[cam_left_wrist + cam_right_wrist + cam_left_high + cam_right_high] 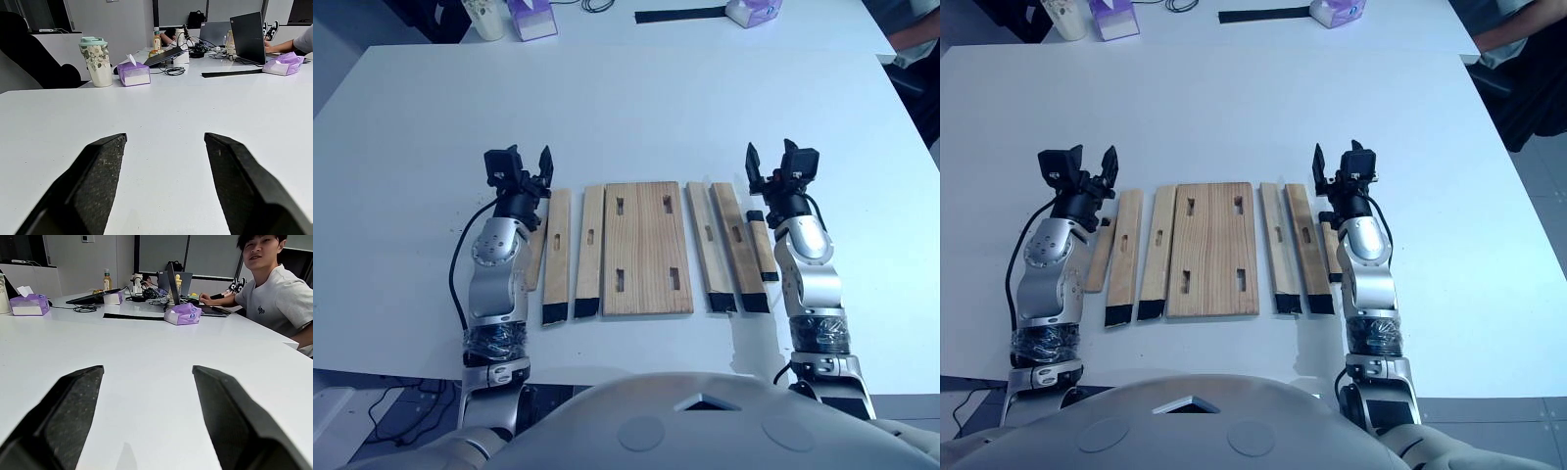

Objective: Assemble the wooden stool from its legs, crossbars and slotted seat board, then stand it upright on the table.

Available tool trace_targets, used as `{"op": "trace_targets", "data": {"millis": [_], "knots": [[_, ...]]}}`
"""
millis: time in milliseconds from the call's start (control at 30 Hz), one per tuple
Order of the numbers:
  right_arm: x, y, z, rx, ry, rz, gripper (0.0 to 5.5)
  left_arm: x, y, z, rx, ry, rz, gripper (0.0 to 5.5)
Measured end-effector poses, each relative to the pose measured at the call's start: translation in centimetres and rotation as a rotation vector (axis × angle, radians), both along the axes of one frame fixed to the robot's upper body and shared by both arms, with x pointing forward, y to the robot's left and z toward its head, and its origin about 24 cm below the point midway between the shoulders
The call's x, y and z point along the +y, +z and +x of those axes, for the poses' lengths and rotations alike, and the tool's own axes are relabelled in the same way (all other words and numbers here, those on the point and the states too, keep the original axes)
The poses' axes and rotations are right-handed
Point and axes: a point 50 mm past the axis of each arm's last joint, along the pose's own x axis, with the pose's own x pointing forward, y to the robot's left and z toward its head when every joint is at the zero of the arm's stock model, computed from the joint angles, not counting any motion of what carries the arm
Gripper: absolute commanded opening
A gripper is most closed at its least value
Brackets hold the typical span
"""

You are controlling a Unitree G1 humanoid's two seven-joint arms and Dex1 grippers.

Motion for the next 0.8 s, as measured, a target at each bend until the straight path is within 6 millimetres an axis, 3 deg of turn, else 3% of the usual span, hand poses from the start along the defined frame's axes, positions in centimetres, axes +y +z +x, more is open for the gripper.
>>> {"op": "trace_targets", "data": {"millis": [267, 333, 467, 567, 800], "knots": [[-0.2, 0.1, -0.2, -0.005, -0.016, -0.004, 3.35, -0.2, 0.9, -0.3, 0.017, -0.022, 0.005, 2.94], [-0.4, -0.1, -0.9, -0.002, -0.039, -0.004, 3.35, 0.3, 1.1, -1.6, 0.075, -0.048, 0.032, 2.94], [-0.9, -1.3, -3.2, 0.049, -0.101, 0.001, 3.35, 1.7, 0.3, -7.0, 0.361, -0.129, 0.089, 2.94], [-1.5, -1.1, -4.2, 0.045, -0.158, 0.002, 3.35, 2.4, 1.2, -9.3, 0.501, -0.181, 0.138, 2.94], [-1.7, -1.3, -5.3, 0.056, -0.212, 0.009, 3.35, 2.6, 1.8, -10.3, 0.575, -0.252, 0.202, 2.94]]}}
